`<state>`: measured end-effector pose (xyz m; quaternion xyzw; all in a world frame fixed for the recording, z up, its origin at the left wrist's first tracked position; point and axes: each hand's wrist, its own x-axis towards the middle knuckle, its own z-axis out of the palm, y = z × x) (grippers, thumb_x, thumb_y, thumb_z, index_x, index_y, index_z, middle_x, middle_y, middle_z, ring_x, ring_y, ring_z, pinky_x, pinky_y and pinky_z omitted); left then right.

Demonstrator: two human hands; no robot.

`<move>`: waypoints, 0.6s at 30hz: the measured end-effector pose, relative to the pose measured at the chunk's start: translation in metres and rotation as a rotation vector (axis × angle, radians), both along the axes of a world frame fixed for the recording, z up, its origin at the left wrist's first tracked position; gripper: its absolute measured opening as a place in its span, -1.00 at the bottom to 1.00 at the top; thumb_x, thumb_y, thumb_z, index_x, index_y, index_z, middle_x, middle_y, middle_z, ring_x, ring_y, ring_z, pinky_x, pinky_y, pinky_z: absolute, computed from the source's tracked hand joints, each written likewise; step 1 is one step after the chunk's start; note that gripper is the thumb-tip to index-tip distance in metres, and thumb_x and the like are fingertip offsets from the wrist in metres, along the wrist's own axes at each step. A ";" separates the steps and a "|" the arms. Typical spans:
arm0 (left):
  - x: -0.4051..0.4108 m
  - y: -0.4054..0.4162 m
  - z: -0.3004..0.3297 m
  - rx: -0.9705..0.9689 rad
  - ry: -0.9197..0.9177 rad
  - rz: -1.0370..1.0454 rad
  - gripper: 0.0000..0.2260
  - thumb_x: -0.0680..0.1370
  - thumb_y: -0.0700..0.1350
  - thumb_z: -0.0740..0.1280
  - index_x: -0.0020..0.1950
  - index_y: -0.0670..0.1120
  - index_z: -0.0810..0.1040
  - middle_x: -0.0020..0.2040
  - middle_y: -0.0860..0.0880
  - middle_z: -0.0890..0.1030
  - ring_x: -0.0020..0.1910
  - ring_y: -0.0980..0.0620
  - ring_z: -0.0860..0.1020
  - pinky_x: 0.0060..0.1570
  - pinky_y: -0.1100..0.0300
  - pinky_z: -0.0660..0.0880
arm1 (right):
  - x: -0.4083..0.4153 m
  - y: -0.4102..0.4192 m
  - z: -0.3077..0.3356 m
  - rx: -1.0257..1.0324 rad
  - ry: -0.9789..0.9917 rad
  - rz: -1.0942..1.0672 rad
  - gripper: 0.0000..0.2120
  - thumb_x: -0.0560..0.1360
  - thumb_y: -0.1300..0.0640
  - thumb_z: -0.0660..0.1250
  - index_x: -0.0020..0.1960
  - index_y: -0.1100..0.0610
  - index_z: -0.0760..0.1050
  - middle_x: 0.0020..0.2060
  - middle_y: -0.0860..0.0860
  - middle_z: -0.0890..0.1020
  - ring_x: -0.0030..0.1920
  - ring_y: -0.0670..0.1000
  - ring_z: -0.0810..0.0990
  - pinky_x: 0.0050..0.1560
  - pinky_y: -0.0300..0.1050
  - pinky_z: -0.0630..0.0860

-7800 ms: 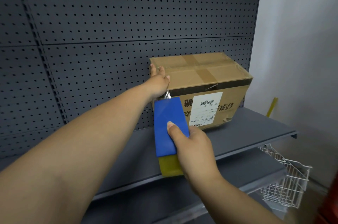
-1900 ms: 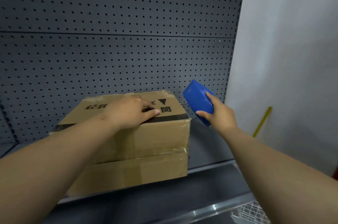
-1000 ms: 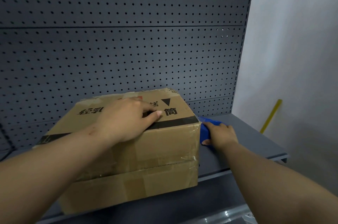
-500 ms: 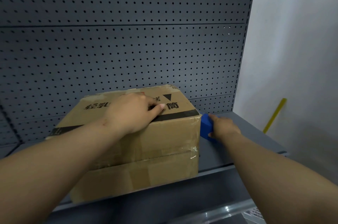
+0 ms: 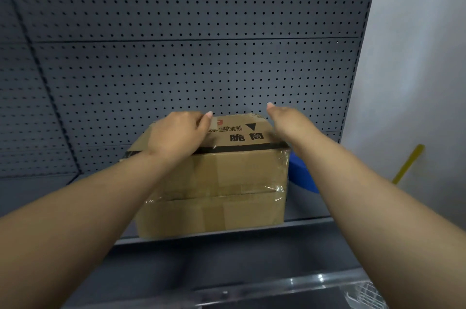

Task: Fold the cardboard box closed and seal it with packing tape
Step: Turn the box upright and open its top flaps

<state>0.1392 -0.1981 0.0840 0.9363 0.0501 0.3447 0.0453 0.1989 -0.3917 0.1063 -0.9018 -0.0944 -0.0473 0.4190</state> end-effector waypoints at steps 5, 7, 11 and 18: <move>-0.016 0.038 -0.006 -0.073 0.104 0.292 -0.58 0.61 0.10 -0.04 0.00 -0.06 0.55 -0.22 -0.07 0.52 -0.24 -0.10 0.47 -0.32 0.15 0.34 | -0.007 0.009 -0.021 -0.027 0.145 -0.061 -0.45 0.63 -0.10 -0.09 0.36 0.29 0.32 0.29 0.19 0.46 0.25 0.17 0.43 0.10 -0.06 0.33; -0.020 0.047 -0.009 -0.133 0.170 0.356 -0.59 0.61 0.08 -0.04 0.05 -0.07 0.54 -0.14 -0.09 0.51 -0.19 -0.11 0.46 -0.24 0.11 0.35 | -0.007 0.010 -0.029 -0.030 0.138 -0.083 -0.48 0.63 -0.07 -0.09 0.30 0.30 0.37 0.22 0.21 0.50 0.18 0.17 0.47 0.04 -0.06 0.33; -0.022 0.059 -0.020 -0.256 0.249 0.327 -0.55 0.62 0.10 -0.08 0.10 -0.12 0.51 -0.12 -0.10 0.50 -0.13 -0.11 0.46 -0.17 0.09 0.38 | -0.005 0.013 -0.038 0.040 0.106 -0.140 -0.52 0.64 -0.02 -0.08 0.16 0.31 0.45 0.09 0.21 0.55 0.00 0.16 0.48 0.06 -0.01 0.40; -0.022 0.059 -0.028 -0.338 0.157 0.303 -0.52 0.64 0.04 -0.09 0.02 -0.24 0.50 0.01 -0.23 0.55 -0.08 -0.16 0.45 -0.13 0.09 0.35 | 0.004 0.014 -0.045 0.295 0.208 -0.201 -0.74 0.59 0.25 0.03 -0.23 0.18 0.36 -0.25 0.10 0.43 -0.25 0.05 0.40 -0.14 -0.09 0.37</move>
